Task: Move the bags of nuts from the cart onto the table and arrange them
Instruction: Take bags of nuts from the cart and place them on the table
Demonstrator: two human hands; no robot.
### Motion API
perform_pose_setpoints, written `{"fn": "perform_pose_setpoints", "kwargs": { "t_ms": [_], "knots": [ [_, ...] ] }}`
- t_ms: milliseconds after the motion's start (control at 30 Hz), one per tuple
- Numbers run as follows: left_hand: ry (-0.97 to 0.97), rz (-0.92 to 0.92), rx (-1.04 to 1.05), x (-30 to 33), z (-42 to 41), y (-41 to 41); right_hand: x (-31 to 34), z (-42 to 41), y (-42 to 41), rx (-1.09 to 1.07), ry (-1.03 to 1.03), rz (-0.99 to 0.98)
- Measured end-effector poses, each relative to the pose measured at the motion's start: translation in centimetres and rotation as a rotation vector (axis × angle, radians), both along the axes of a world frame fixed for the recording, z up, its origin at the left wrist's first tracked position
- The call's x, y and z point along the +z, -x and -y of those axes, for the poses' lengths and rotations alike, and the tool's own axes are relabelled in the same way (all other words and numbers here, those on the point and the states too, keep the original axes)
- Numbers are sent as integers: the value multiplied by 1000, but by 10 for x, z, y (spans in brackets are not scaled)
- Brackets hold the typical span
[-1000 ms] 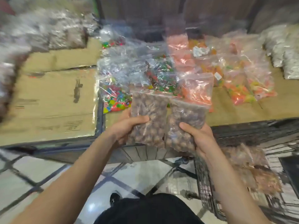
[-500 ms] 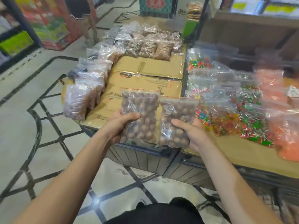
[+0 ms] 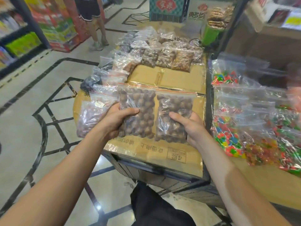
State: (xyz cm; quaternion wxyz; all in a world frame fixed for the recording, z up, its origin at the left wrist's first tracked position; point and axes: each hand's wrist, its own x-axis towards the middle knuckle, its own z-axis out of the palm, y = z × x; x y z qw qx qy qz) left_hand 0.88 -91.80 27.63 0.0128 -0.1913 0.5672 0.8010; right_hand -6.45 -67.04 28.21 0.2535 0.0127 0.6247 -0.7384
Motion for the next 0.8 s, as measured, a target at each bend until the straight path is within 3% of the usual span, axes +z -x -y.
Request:
{"fn": "perform_pose_setpoints", "kwargs": {
  "t_ms": [467,800],
  "knots": [
    [-22,138,-12,-23,93,201,-19,86,150,-195,52,139],
    [130,239,71,-51,134,344,-44,128,218,-257,6,213]
  ]
}}
